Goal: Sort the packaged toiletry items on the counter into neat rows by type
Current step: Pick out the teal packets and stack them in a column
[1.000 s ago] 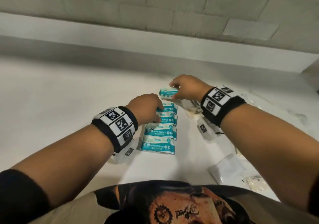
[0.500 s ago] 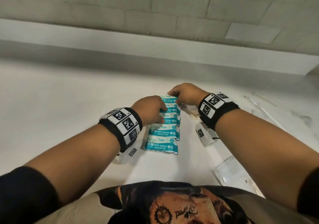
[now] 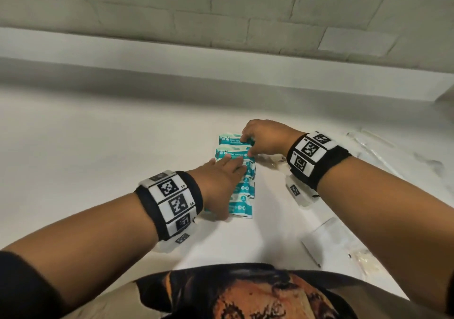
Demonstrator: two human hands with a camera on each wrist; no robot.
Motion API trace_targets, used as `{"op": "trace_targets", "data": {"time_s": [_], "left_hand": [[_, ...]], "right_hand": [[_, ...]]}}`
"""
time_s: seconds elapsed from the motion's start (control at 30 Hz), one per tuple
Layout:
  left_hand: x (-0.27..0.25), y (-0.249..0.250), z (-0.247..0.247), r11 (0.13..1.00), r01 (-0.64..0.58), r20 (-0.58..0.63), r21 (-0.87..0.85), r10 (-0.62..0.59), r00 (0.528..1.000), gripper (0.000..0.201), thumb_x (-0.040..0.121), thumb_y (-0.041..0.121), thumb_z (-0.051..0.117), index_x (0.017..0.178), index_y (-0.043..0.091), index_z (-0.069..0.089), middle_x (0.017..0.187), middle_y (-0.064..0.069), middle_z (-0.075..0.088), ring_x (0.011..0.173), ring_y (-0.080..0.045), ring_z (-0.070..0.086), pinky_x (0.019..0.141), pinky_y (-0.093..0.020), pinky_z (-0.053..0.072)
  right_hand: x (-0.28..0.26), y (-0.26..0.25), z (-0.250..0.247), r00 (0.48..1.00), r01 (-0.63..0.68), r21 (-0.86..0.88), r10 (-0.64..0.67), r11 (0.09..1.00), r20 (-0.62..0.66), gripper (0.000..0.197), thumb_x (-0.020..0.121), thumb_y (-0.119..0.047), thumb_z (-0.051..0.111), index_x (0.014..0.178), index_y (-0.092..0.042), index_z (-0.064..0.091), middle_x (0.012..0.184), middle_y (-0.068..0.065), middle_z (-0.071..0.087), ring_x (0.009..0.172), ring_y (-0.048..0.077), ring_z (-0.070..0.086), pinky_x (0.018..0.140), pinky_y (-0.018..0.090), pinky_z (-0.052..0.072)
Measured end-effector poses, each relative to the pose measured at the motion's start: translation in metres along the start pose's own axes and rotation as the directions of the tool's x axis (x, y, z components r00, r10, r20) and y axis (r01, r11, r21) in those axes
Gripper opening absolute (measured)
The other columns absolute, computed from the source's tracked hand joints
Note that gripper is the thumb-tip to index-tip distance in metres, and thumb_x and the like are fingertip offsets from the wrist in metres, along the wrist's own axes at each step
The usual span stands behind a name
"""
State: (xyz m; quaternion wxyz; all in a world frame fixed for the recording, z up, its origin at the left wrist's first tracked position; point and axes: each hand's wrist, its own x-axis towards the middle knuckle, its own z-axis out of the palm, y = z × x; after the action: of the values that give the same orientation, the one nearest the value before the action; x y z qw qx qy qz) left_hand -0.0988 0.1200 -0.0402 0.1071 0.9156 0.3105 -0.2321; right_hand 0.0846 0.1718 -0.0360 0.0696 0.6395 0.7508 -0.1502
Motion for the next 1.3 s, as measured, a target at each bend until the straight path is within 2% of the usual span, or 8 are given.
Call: {"op": "trace_targets", "data": {"time_s": [0.33,0.47,0.7,0.9,1.03,1.13,1.23,1.3], "left_hand": [[0.058,-0.045,-0.031,0.997,0.03,-0.119,-0.076,-0.039,0.992,0.107,0.076,0.042,0.068,0.153,0.018,-0.002,0.161,-0.002,-0.008,0.149,-0.024,-0.003,0.121,-0.042,0.01],[0.098,-0.074,-0.057,0.994,0.041,-0.23,-0.106,-0.065,0.971,0.092,0.075,0.039,0.067,0.151,0.019,0.02,0.159,-0.004,0.015,0.144,-0.025,0.018,0.117,-0.043,0.024],[0.15,-0.117,-0.086,0.992,-0.016,-0.409,-0.128,-0.038,0.912,0.058,0.075,0.026,0.065,0.131,0.025,0.05,0.128,0.0,0.054,0.109,-0.024,0.057,0.087,-0.032,0.05],[0.156,-0.134,-0.085,0.99,-0.068,-0.415,-0.127,0.009,0.91,0.068,0.074,0.032,0.068,0.137,0.032,0.044,0.135,0.008,0.048,0.112,-0.019,0.054,0.085,-0.027,0.047],[0.157,-0.14,-0.088,0.973,-0.057,-0.308,-0.223,-0.014,0.951,0.093,0.072,0.056,0.07,0.149,0.029,0.025,0.154,0.002,0.026,0.135,-0.021,0.037,0.11,-0.035,0.035],[0.156,-0.149,-0.106,0.744,0.042,-0.234,-0.667,-0.262,0.936,0.096,0.08,0.071,0.05,0.153,0.026,0.006,0.161,0.001,0.01,0.146,-0.019,0.018,0.118,-0.037,0.02],[0.165,-0.153,-0.119,0.185,-0.013,-0.096,-0.983,-0.445,0.89,0.069,0.092,0.067,0.028,0.145,0.024,0.032,0.153,0.002,0.033,0.141,-0.018,0.029,0.117,-0.037,0.018],[0.175,-0.156,-0.119,-0.133,-0.091,-0.012,-0.987,-0.502,0.865,0.044,0.096,0.061,0.028,0.11,0.028,0.055,0.108,-0.001,0.065,0.113,-0.019,0.055,0.111,-0.036,0.03]], "right_hand": [[0.063,0.025,-0.021,0.999,-0.002,-0.171,-0.007,0.985,-0.051,0.038,0.087,-0.023,0.057,0.125,-0.027,0.059,0.123,0.003,0.051,0.104,0.025,0.048,0.083,0.035,0.042],[0.105,0.043,-0.04,0.995,-0.082,-0.055,0.079,0.995,-0.054,0.041,0.088,-0.014,0.051,0.128,-0.023,0.052,0.125,0.004,0.055,0.107,0.026,0.054,0.089,0.039,0.044],[0.159,0.076,-0.058,0.992,-0.113,0.197,0.123,0.974,-0.038,0.051,0.094,-0.03,0.053,0.139,-0.017,0.035,0.129,0.006,0.057,0.111,0.025,0.059,0.094,0.036,0.046],[0.172,0.088,-0.053,0.996,-0.052,0.257,0.07,0.965,-0.062,0.05,0.093,-0.024,0.056,0.14,-0.016,0.038,0.134,0.006,0.054,0.116,0.022,0.055,0.095,0.029,0.041],[0.16,0.101,-0.055,0.984,-0.069,0.541,0.145,0.838,-0.099,0.05,0.093,-0.016,0.054,0.141,-0.018,0.041,0.14,0.001,0.047,0.125,0.021,0.049,0.107,0.04,0.04],[0.147,0.114,-0.056,0.927,-0.128,0.873,0.371,0.47,-0.063,0.047,0.099,-0.014,0.045,0.145,-0.013,0.035,0.146,0.01,0.043,0.126,0.025,0.046,0.104,0.035,0.035],[0.142,0.11,-0.05,0.919,-0.043,0.997,0.388,-0.062,0.063,0.024,0.1,-0.027,0.042,0.122,-0.02,0.051,0.119,0.003,0.056,0.108,0.019,0.05,0.092,0.031,0.038],[0.146,0.104,-0.044,0.931,-0.055,0.976,0.343,-0.21,0.126,0.013,0.099,-0.033,0.041,0.095,-0.025,0.05,0.092,-0.005,0.049,0.089,0.014,0.049,0.079,0.028,0.039]]}}
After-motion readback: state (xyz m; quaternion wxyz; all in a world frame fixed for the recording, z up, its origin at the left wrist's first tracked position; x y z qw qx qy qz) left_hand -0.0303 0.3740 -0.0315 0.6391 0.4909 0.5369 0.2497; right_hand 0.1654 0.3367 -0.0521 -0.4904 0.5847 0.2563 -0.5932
